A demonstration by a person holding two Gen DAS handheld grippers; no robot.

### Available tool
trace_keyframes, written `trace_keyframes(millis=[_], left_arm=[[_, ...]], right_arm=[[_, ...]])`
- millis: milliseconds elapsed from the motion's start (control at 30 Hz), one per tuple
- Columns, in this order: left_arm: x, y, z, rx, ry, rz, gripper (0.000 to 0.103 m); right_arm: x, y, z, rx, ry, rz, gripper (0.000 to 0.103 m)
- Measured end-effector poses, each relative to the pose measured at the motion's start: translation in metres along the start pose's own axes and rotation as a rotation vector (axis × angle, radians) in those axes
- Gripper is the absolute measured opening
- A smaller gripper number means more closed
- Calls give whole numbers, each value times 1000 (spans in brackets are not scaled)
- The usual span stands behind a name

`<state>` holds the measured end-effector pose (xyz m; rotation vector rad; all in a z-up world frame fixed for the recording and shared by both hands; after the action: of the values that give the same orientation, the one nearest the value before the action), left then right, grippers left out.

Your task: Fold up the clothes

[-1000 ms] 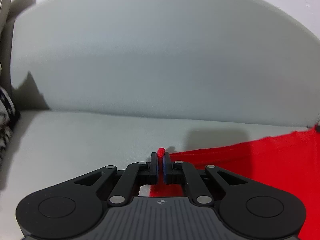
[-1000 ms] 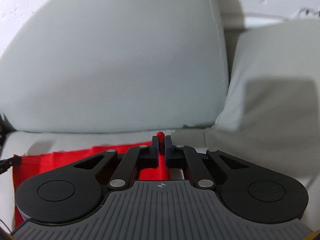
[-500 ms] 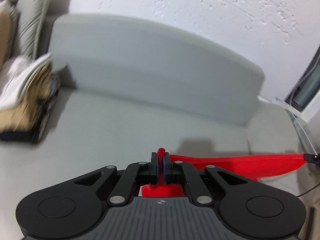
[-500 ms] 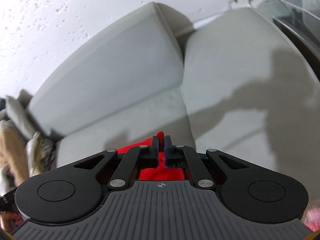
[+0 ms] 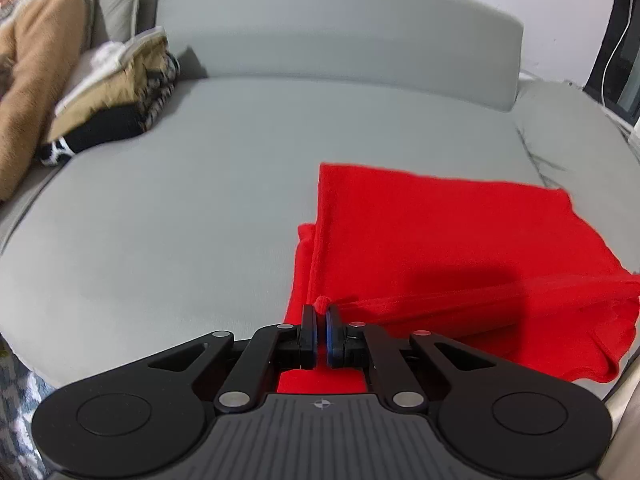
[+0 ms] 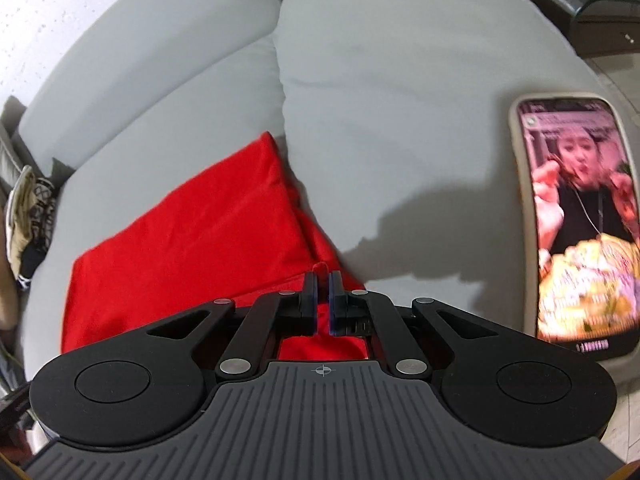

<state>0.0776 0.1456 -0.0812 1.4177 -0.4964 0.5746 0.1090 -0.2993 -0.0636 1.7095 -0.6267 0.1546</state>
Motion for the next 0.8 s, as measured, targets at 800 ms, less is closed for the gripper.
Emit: trace_keyframes(millis=[800], left_arm=[[41,-35,98,-39,-247,52,37]], right_arm=[[-1,-4,-97,-47,337,93,42]])
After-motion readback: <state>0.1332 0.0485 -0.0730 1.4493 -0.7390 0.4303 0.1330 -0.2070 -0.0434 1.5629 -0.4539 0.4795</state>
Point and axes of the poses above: each gripper's, at about its wrist camera, not at the fingertips, and y roughly against the way its jaws point, z to its right, x to its top, the point moved 5 cm from there along -y, roughly the way its jaws point, and after that the axes turned 5 degrees about -x, right-handed, at the moved point
